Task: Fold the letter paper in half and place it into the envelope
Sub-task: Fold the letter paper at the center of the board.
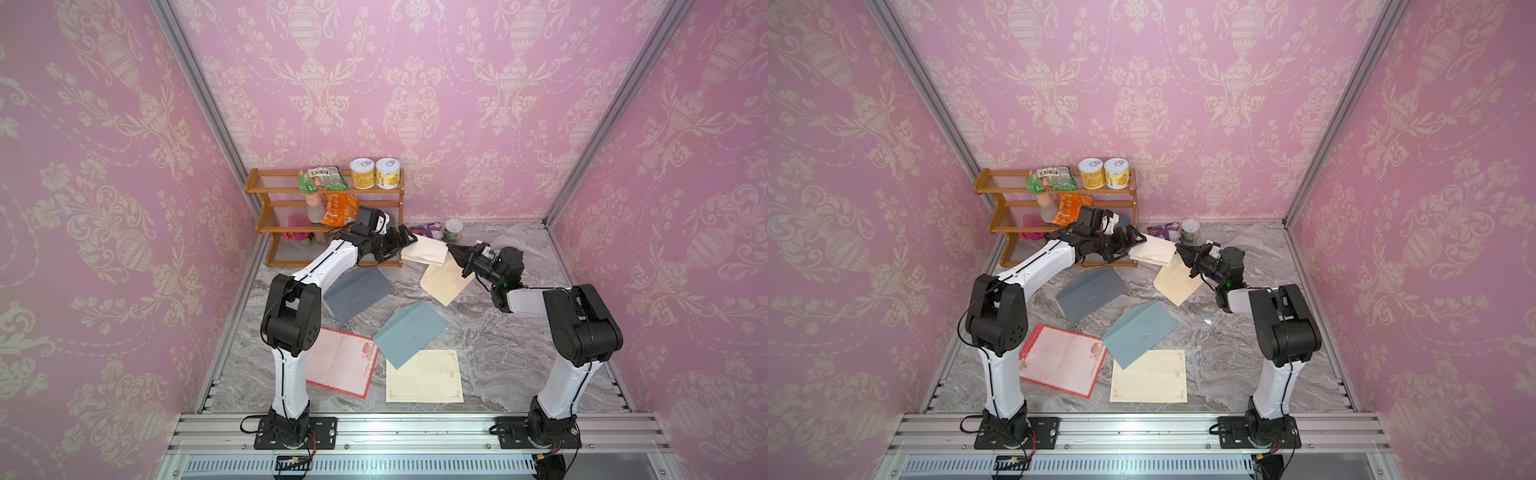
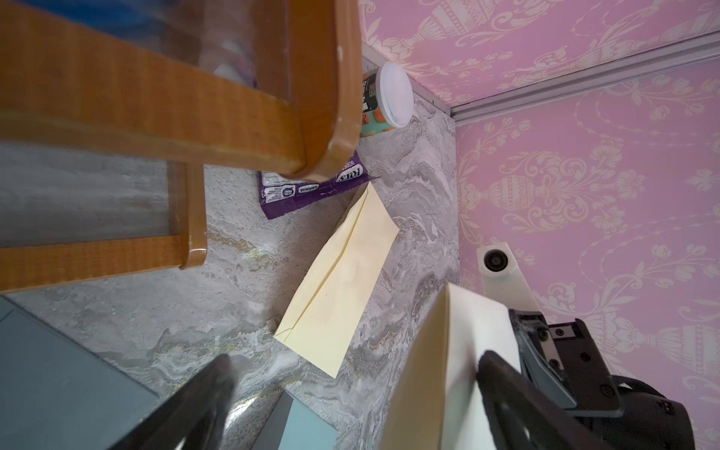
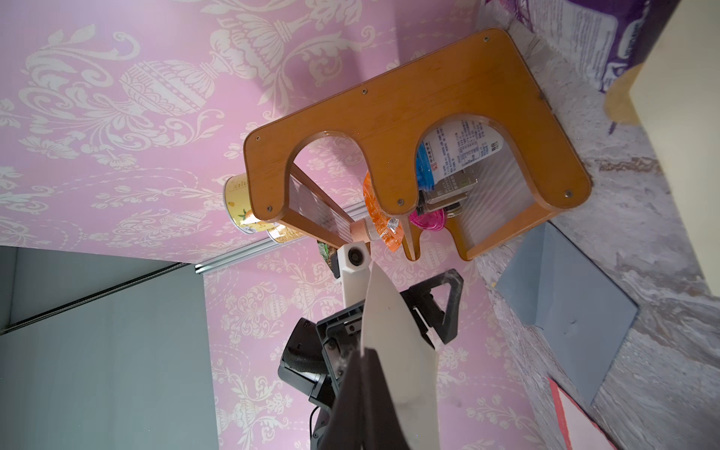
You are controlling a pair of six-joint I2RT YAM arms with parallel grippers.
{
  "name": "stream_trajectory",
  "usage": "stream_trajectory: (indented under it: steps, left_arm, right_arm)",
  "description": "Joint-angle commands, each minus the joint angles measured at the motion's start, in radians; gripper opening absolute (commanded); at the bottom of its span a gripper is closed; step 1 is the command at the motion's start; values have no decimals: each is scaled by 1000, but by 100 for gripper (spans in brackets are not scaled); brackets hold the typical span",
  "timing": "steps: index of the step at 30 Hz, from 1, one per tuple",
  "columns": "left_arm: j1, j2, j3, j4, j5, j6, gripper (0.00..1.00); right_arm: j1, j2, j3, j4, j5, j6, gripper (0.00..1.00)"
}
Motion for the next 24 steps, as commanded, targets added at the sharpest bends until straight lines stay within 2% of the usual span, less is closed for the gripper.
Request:
stream_trajectory:
  steps: [1,10,24]
  left_arm:
    - [22,13,18,89,80,13,99]
    - [42,24,-89,404,176,-168,95]
    - [49,57,-79,506,274,-234,76]
  right_arm:
    - [0,28,-9,76,-25,33,0]
    - [3,70,10,113,-26,59,0]
    - [0,126,43,152,-42,82,0]
